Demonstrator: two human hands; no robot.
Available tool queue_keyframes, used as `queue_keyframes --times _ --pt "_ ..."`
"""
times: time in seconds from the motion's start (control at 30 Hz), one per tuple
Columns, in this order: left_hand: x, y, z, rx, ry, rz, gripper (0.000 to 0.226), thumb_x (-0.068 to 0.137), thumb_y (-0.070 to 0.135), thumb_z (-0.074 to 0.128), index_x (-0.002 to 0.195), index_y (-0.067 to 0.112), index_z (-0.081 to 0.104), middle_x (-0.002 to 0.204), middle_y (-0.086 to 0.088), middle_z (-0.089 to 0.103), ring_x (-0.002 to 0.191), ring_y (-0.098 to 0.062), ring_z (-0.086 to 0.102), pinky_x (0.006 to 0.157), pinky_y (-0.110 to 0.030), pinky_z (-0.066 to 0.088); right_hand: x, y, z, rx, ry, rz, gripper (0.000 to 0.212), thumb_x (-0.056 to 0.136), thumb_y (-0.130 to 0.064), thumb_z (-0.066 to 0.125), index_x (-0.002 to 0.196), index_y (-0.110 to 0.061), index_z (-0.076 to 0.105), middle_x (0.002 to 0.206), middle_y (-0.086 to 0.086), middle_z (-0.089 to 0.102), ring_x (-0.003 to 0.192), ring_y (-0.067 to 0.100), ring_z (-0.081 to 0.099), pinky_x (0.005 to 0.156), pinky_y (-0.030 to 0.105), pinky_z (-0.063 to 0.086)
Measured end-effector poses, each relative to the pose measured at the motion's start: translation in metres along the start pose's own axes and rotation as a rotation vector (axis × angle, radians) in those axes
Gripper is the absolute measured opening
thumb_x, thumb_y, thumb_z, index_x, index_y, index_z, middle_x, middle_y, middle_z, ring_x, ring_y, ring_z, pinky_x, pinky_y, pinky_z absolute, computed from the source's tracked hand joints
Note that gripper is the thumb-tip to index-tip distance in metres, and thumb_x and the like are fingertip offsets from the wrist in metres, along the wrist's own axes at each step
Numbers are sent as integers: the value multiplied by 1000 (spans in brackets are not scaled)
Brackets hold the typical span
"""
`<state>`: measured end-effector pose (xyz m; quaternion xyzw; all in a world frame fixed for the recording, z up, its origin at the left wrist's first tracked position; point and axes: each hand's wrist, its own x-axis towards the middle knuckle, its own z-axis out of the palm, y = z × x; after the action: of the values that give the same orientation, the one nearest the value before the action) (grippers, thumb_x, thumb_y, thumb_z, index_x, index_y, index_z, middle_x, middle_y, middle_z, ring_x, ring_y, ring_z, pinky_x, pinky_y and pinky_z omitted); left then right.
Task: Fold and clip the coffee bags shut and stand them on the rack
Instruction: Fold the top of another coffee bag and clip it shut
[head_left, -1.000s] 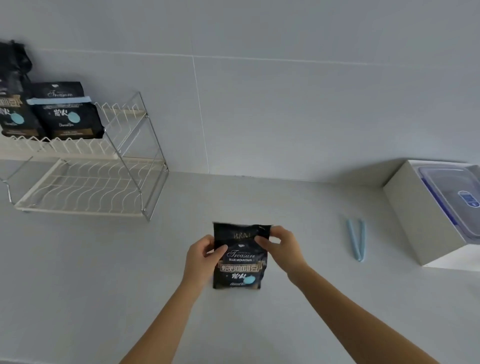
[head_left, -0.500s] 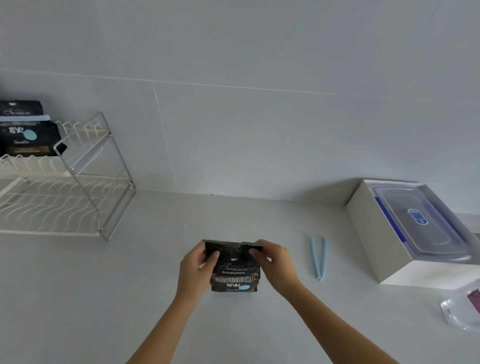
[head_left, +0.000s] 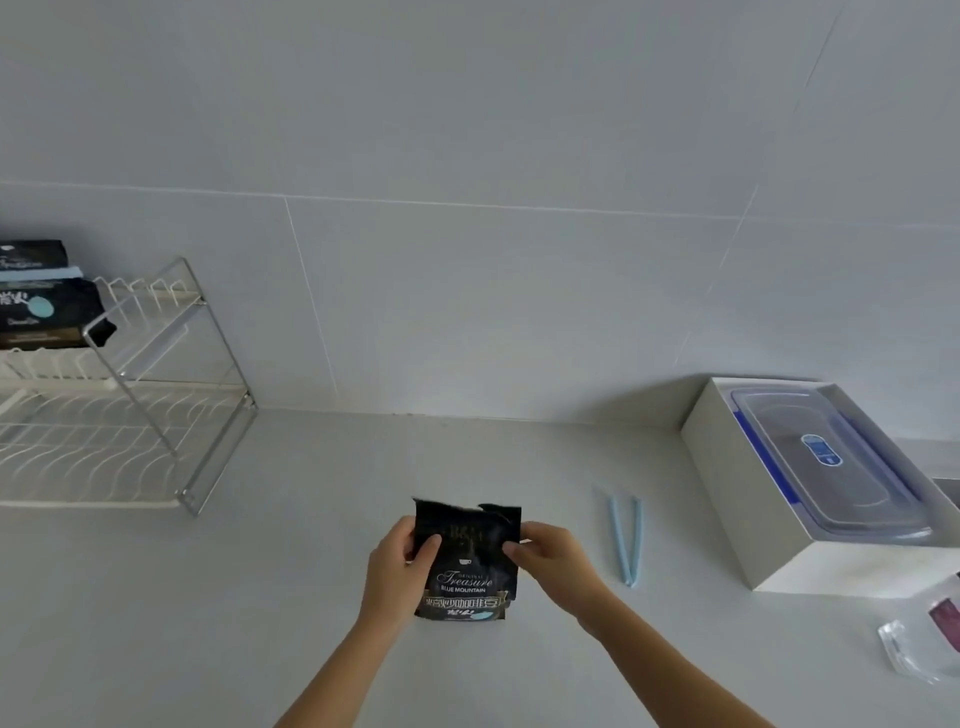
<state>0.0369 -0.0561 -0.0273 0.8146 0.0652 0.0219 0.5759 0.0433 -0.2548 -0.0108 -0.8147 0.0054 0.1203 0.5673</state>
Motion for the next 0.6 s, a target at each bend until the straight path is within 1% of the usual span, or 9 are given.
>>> queue_keyframes --times 0.03,0.1,0.17,0.23,0.3,0.33,0.4,0.5,0.6 --pt "-2 -4 3 -26 29 -35 11 88 10 59 96 16 57 85 -4 72 79 -20 69 64 -28 54 -1 5 1 -1 2 19 10 89 -14 60 89 -15 69 81 8 75 73 14 66 74 31 50" --pt "-2 -8 9 -72 65 -38 19 89 12 59 105 21 51 88 -3 72 78 -14 69 60 -22 52 0 7 2 31 -14 -8 11 86 -13 63 94 -18 67 85 3 76 79 12 70 75 31 55" --pt "-1 -7 7 -102 63 -60 25 89 14 60 109 22 48 92 -4 71 81 -12 69 61 -20 51 2 5 4 -1 -54 -46 33 81 -9 67 109 -24 61 97 -1 74 91 7 69 75 25 58" --pt "2 -10 2 -143 -10 -117 29 87 18 63 111 23 47 99 -2 69 88 -13 67 69 -26 53 1 7 6 -7 -35 -41 43 79 -3 68 115 -23 57 103 2 73 95 9 68 77 28 59" --pt "3 -14 -2 -175 -125 -156 36 83 18 67 113 24 48 108 5 63 99 -11 62 81 -31 53 2 9 9 7 26 -30 39 79 -1 66 110 -23 60 103 4 73 94 11 69 81 34 59" --pt "2 -15 -3 -186 -173 -167 38 82 17 69 113 24 48 110 8 61 102 -9 59 81 -28 53 3 9 11 7 47 -32 36 79 -2 66 107 -24 61 103 2 73 95 11 69 83 35 58" --pt "-2 -18 -2 -202 -223 -191 38 81 14 70 113 24 52 109 8 60 100 -9 60 71 -17 51 4 9 16 -9 55 -43 34 77 -5 68 105 -24 63 101 -2 73 96 11 67 86 30 56" --pt "-3 -19 0 -229 -158 -215 24 83 13 67 106 18 62 103 1 67 94 -15 65 68 -20 51 2 5 25 -20 85 -35 28 76 -5 70 91 -29 66 89 -9 73 87 6 68 76 22 54" --pt "3 -14 0 -294 -119 -199 9 84 14 66 90 20 68 83 1 75 81 -17 71 61 -22 54 4 1 27 -23 191 -96 32 77 -5 68 79 -38 67 77 -15 73 79 -1 67 64 13 52"
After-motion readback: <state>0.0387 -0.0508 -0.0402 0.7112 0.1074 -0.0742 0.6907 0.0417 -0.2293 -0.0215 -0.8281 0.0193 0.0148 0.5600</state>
